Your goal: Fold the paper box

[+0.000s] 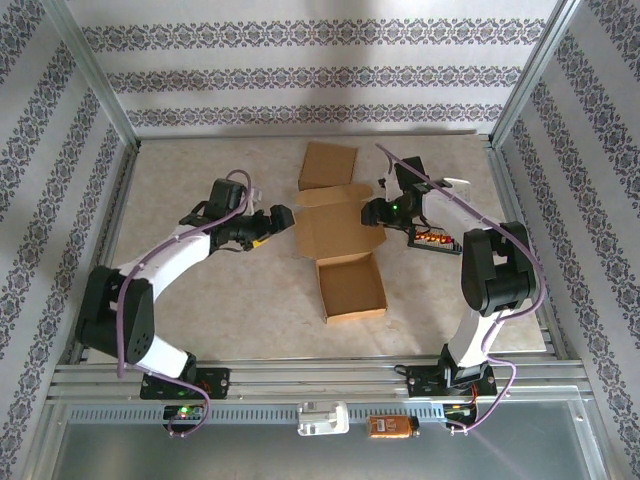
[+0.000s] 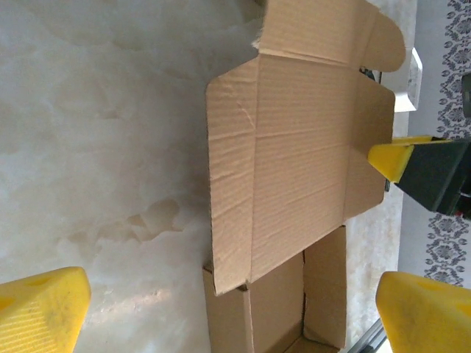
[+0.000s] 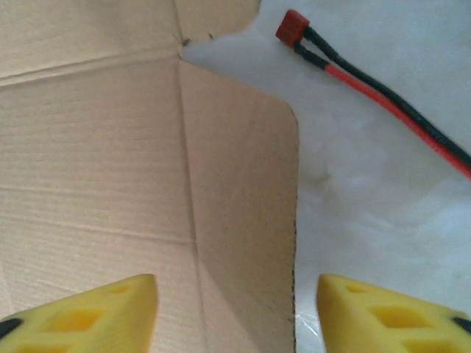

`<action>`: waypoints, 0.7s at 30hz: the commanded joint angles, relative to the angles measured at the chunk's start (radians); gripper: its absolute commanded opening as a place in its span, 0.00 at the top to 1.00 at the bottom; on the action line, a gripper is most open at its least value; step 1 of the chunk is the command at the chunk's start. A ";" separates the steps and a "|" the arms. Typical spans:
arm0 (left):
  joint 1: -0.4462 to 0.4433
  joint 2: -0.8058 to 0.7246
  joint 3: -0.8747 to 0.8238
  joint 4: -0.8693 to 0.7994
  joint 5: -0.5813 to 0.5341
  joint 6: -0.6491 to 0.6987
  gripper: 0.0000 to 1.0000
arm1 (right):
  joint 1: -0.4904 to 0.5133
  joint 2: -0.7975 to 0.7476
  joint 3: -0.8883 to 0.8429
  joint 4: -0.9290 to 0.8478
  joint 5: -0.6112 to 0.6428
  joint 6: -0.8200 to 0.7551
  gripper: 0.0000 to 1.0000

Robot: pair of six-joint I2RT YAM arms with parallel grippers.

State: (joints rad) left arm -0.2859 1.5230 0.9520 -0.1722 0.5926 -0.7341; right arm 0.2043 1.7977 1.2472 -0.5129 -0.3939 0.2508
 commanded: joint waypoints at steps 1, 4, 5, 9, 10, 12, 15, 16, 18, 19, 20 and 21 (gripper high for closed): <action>-0.003 0.040 -0.027 0.202 0.050 -0.072 0.00 | -0.012 -0.031 -0.030 0.057 -0.041 -0.009 0.47; -0.018 0.083 -0.031 0.239 0.047 -0.071 0.02 | -0.012 -0.046 -0.052 0.089 -0.057 0.013 0.59; -0.019 0.100 -0.028 0.246 0.046 -0.077 0.03 | -0.011 -0.057 -0.069 0.112 -0.069 0.022 0.64; -0.024 0.164 -0.012 0.240 0.004 -0.137 0.15 | -0.011 -0.105 -0.130 0.179 -0.092 0.039 0.70; -0.023 0.182 -0.006 0.247 0.009 -0.146 0.16 | -0.011 -0.110 -0.135 0.180 -0.101 0.035 0.71; -0.026 0.210 -0.005 0.292 0.032 -0.161 0.20 | -0.010 -0.117 -0.139 0.180 -0.119 0.035 0.71; -0.027 0.254 0.012 0.374 0.099 -0.169 0.27 | -0.006 -0.125 -0.146 0.188 -0.134 0.044 0.78; -0.027 0.271 0.022 0.389 0.123 -0.173 0.30 | -0.004 -0.128 -0.147 0.188 -0.129 0.050 0.79; -0.029 0.289 0.037 0.416 0.152 -0.186 0.37 | 0.006 -0.136 -0.147 0.188 -0.111 0.062 0.82; -0.031 0.295 0.043 0.428 0.164 -0.192 0.40 | 0.011 -0.140 -0.148 0.188 -0.100 0.068 0.83; -0.030 0.300 0.049 0.433 0.172 -0.194 0.45 | 0.017 -0.147 -0.151 0.194 -0.086 0.073 0.83; -0.030 0.301 0.055 0.430 0.177 -0.192 0.51 | 0.025 -0.154 -0.155 0.197 -0.071 0.076 0.83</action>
State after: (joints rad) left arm -0.3019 1.8214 0.9676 0.1680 0.7090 -0.9062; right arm 0.2077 1.6890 1.1076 -0.3397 -0.4854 0.3061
